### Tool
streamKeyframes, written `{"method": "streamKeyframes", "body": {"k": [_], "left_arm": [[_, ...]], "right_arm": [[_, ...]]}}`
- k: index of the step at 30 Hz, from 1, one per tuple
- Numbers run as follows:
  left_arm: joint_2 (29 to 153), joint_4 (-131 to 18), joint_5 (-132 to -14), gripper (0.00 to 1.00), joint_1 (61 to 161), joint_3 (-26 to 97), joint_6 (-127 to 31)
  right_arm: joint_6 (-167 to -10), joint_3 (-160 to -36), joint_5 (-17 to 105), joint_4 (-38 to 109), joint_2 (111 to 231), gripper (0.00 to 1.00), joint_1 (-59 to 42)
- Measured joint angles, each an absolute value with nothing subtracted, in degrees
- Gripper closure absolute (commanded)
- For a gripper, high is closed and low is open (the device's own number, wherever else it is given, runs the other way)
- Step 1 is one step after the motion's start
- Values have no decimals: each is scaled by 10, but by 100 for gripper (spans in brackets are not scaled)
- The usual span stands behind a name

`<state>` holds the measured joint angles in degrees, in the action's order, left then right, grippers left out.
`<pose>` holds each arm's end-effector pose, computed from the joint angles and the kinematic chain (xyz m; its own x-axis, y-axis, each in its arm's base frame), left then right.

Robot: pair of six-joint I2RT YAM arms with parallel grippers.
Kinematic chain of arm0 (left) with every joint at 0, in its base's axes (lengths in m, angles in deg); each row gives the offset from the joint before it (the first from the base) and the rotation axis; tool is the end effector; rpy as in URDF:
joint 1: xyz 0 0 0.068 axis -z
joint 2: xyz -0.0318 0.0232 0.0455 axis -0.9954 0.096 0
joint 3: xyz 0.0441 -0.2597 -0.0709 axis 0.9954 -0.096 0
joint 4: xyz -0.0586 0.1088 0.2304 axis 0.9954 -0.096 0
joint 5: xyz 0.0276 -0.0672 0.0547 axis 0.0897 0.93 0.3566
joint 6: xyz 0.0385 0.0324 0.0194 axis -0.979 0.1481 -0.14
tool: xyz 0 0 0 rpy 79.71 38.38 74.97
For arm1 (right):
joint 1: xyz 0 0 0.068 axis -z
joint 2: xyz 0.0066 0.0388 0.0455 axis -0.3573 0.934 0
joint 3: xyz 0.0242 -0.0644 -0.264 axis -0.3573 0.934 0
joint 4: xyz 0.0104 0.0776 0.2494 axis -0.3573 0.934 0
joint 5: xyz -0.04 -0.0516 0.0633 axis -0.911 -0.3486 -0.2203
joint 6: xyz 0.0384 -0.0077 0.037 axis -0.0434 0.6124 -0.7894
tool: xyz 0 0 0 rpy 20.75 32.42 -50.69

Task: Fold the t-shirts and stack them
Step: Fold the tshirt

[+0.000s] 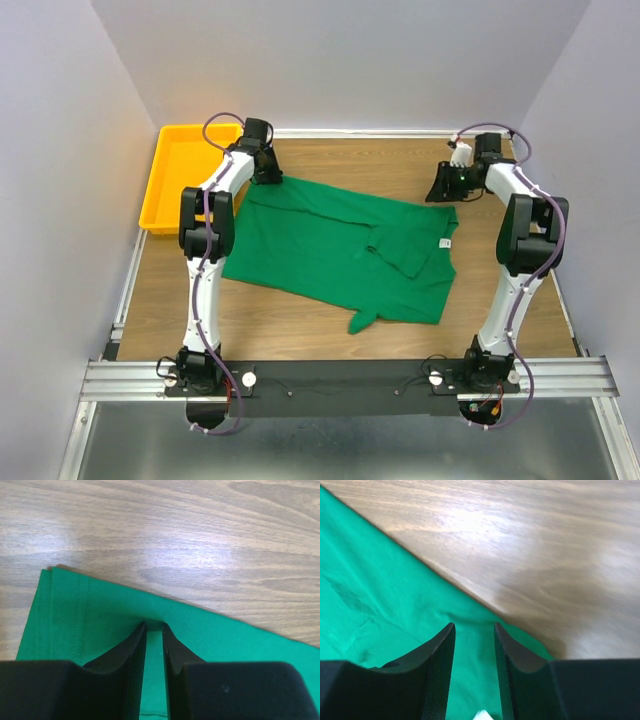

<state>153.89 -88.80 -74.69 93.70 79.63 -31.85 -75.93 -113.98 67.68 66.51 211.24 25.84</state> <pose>0.5263 -0.0897 0.1664 -0.7959 -0.3447 -0.4977 -0.1647 0.9143 -0.3699 0.4504 -0.0199 0.1791 -0.8484 -0.0155 -0.5292 -0.2700 0.8725 0.4073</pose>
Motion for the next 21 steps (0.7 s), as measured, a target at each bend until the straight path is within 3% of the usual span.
{"method": "streamKeyframes", "body": {"k": [5, 9, 13, 21], "left_arm": [[1543, -893, -742, 73, 936, 804, -318], [1543, -893, -740, 73, 935, 804, -318], [1543, -893, -737, 73, 933, 804, -318], [1543, -893, -730, 73, 931, 804, -317]], "right_arm": [[-759, -1110, 684, 661, 2085, 58, 273], [-758, -1061, 682, 657, 2077, 73, 270], [-756, -1022, 664, 662, 2064, 79, 271], [-760, -1001, 641, 660, 2052, 80, 310]]}}
